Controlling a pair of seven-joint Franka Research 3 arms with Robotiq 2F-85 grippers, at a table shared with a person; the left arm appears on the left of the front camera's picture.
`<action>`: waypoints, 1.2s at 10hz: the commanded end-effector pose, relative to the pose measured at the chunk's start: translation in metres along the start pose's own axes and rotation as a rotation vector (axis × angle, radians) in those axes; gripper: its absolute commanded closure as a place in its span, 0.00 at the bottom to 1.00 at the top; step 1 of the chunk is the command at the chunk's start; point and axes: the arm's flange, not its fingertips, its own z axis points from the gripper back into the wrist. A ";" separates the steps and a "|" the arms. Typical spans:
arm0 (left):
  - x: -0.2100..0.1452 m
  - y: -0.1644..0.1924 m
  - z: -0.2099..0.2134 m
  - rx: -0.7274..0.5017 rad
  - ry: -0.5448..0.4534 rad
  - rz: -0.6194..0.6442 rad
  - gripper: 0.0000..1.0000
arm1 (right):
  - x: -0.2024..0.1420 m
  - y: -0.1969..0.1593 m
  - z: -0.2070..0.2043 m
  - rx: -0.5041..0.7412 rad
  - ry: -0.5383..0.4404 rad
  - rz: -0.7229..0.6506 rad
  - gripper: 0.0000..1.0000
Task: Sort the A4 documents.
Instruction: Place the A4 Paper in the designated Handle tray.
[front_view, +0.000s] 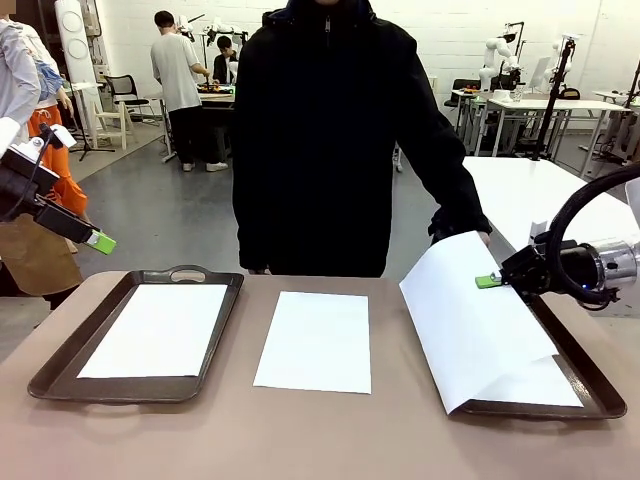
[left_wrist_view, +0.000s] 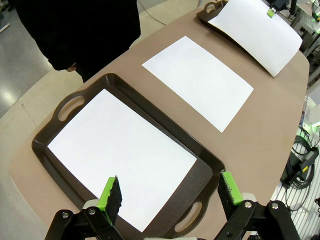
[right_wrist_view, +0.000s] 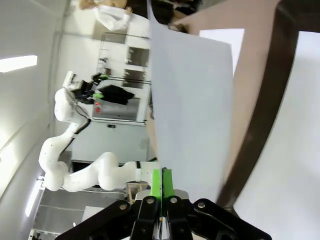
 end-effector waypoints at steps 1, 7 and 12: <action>-0.001 -0.001 0.000 0.005 0.010 -0.012 0.00 | 0.002 0.002 0.002 -0.100 0.016 -0.010 0.99; -0.001 -0.001 0.000 0.005 0.010 -0.012 0.00 | -0.007 -0.029 0.054 -0.239 -0.045 -0.084 0.99; -0.001 -0.001 0.000 0.005 0.010 -0.012 0.00 | -0.004 -0.044 0.070 -0.298 -0.040 -0.121 0.99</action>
